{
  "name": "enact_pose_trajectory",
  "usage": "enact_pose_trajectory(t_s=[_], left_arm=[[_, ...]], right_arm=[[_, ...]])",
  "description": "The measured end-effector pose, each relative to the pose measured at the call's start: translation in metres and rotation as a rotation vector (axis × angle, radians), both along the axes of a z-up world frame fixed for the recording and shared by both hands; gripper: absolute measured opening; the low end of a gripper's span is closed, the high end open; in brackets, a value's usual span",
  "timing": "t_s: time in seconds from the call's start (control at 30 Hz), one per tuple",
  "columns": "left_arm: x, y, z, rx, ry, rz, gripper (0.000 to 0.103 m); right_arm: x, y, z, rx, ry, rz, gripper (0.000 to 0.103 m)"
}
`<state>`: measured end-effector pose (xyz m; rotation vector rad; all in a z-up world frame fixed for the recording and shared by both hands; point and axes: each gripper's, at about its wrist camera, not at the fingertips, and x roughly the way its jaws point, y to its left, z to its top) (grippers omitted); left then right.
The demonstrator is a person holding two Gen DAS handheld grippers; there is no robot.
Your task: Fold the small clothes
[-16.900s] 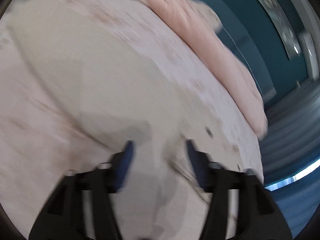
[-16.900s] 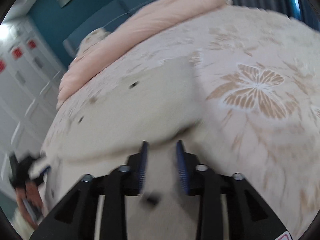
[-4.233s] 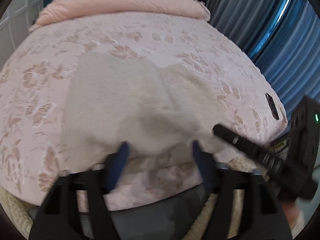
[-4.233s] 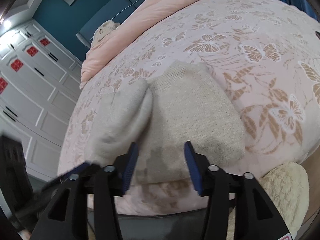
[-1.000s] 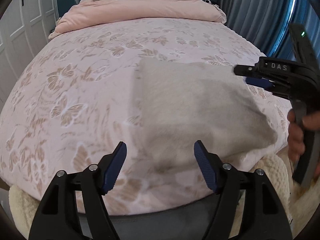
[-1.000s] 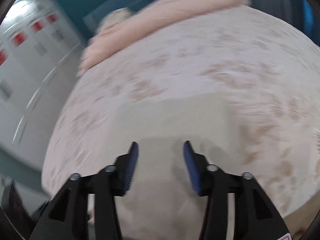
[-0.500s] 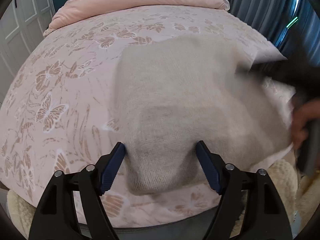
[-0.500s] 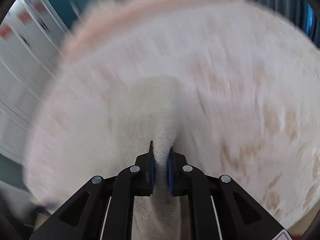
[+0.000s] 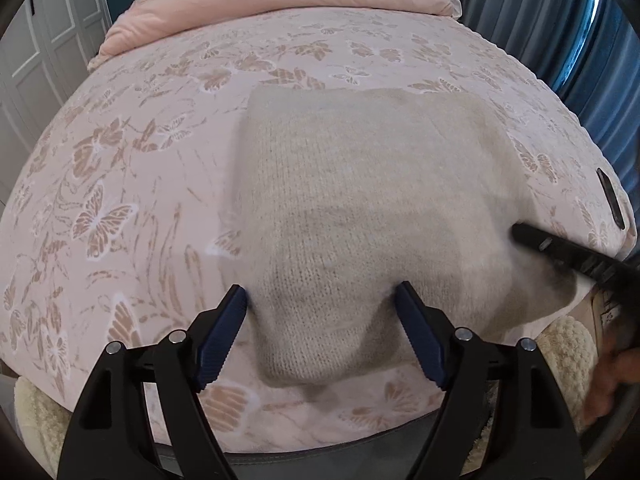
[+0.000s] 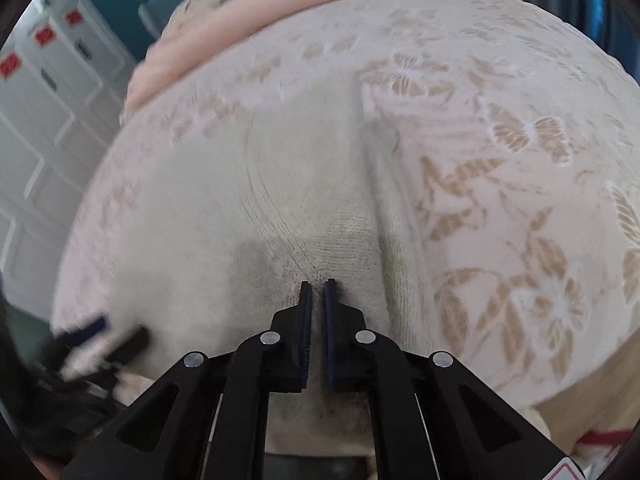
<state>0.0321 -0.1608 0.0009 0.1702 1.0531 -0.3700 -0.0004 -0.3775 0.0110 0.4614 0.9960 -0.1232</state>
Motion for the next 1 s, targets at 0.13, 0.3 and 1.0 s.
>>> enact_pose_trajectory(t_s=[0.13, 0.3, 1.0], left_arm=[[-0.004, 0.001, 0.004, -0.007, 0.000, 0.004, 0.074], [-0.011, -0.001, 0.006, -0.005, -0.002, -0.004, 0.074], [0.068, 0.055, -0.040, -0.406, 0.329, 0.240, 0.097]], right_arm=[[-0.015, 0.012, 0.010, -0.013, -0.003, 0.013, 0.009], [-0.027, 0.012, -0.053, 0.020, 0.150, 0.006, 0.001], [0.010, -0.026, -0.056, 0.126, 0.114, -0.083, 0.088]])
